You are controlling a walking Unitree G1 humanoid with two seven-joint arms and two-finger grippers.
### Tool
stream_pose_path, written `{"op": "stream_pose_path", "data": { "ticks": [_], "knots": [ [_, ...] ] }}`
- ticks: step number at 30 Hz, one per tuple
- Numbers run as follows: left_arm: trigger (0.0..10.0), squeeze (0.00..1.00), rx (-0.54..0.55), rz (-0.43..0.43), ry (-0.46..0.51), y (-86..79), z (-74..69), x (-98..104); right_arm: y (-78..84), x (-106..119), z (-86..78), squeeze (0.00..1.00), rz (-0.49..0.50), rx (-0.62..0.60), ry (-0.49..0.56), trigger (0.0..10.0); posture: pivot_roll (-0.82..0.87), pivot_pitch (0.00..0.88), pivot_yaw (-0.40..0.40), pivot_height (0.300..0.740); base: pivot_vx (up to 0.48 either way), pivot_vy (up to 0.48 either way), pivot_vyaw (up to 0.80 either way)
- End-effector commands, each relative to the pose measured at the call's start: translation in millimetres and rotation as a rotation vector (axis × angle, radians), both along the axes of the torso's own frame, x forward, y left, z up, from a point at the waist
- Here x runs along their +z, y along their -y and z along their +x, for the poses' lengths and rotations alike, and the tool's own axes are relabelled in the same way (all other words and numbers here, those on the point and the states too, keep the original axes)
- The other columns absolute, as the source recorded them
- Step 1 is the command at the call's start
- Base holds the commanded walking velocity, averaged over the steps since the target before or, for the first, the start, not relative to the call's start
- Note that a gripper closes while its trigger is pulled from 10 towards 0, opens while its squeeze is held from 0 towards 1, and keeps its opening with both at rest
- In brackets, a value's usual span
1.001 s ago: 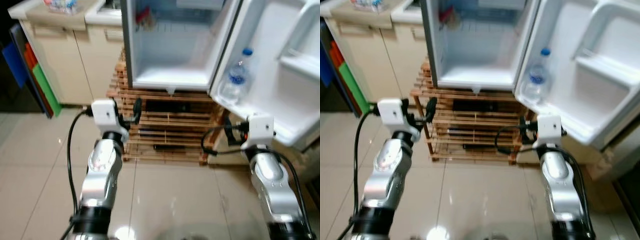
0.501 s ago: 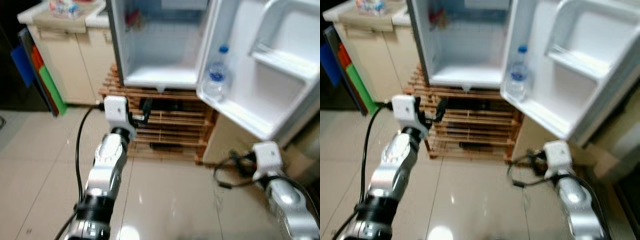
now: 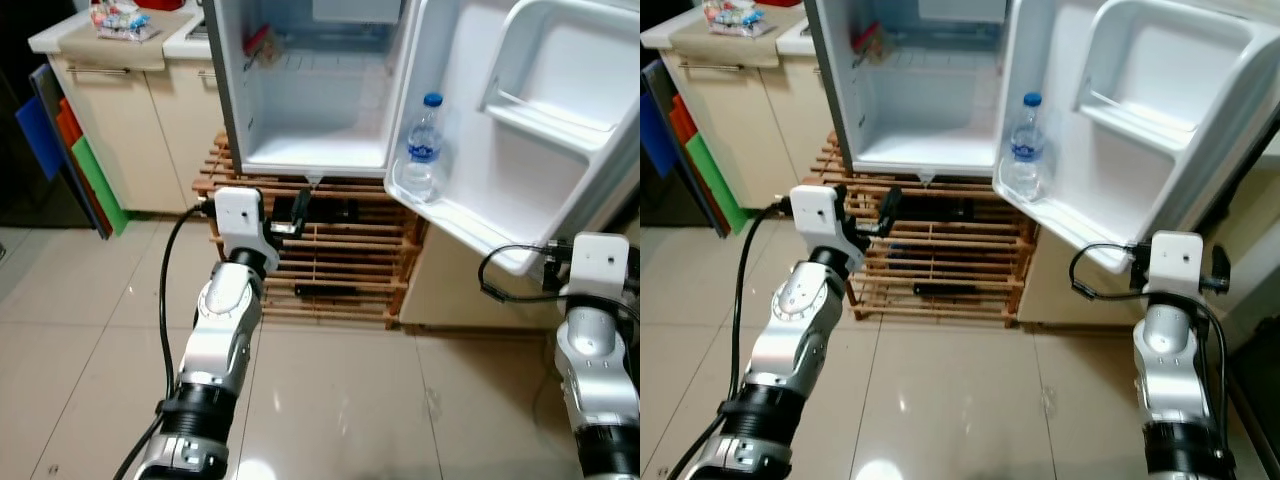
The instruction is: Restocking fridge
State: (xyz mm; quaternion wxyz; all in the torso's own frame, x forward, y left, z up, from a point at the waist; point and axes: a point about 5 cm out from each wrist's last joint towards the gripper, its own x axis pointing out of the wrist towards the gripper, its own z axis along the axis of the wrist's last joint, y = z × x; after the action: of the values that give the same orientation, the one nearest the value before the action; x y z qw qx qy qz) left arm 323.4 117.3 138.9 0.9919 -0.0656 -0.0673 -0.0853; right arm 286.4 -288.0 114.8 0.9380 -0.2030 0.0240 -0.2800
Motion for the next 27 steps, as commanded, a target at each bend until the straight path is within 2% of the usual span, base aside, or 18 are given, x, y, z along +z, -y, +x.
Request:
{"op": "stream_pose_path", "data": {
  "ticks": [1, 8, 12, 15, 16, 17, 21, 25, 27],
  "knots": [
    [10.0, 0.0, -0.016, -0.004, 0.02, 7.5, 4.3, 7, 9.8, 8, 1.5, 0.0, -0.032, -0.036, 0.02, 10.0, -0.17, 0.0, -0.001, 0.74, 0.319, -0.356, 0.0],
    [10.0, 0.0, -0.026, 0.002, 0.047, 8.7, 2.0, 8, 12.1, 13, 2.1, 0.0, -0.08, -0.066, 0.039, 10.0, -0.16, 0.0, -0.016, 0.74, 0.314, -0.359, 0.0],
    [10.0, 0.0, -0.03, -0.004, 0.067, 12.2, 0.2, 10, 15.7, 3, -12.4, 0.0, -0.117, -0.08, -0.008, 10.0, -0.16, 0.0, -0.026, 0.74, 0.096, -0.071, 0.0],
    [10.0, 0.0, 0.004, 0.004, 0.039, 5.7, 1.9, 5, 28.6, -10, -30.9, 0.0, -0.143, -0.123, -0.085, 10.0, -0.16, 0.0, -0.033, 0.74, 0.0, 0.0, 0.0],
    [10.0, 0.0, 0.004, 0.004, 0.039, 5.7, 1.9, 5, 28.6, -10, -30.9, 0.0, -0.143, -0.123, -0.085, 10.0, -0.16, 0.0, -0.033, 0.74, 0.0, 0.0, 0.0],
    [10.0, 0.0, 0.019, -0.007, 0.015, 1.8, 2.4, 1, 36.8, -13, -37.4, 0.0, -0.149, -0.147, -0.11, 10.0, -0.17, 0.0, -0.032, 0.74, 0.0, 0.0, 0.0],
    [10.0, 0.0, 0.039, -0.019, -0.02, -2.6, 2.5, -6, 50.7, -13, -44.4, 0.0, -0.15, -0.193, -0.133, 10.0, -0.17, 0.0, -0.032, 0.74, 0.0, 0.0, 0.0],
    [10.0, 0.0, 0.055, -0.007, -0.075, -8.0, 3.1, -19, 61.8, -6, -40.0, 0.0, -0.124, -0.229, -0.108, 10.0, -0.17, 0.0, -0.033, 0.74, 0.0, 0.0, 0.0],
    [10.0, 0.0, 0.07, 0.014, -0.106, -11.6, 2.3, -30, 63.7, 3, -28.4, 0.0, -0.074, -0.214, -0.054, 10.0, -0.16, 0.0, -0.033, 0.74, 0.0, 0.0, 0.0]
  ]
}}
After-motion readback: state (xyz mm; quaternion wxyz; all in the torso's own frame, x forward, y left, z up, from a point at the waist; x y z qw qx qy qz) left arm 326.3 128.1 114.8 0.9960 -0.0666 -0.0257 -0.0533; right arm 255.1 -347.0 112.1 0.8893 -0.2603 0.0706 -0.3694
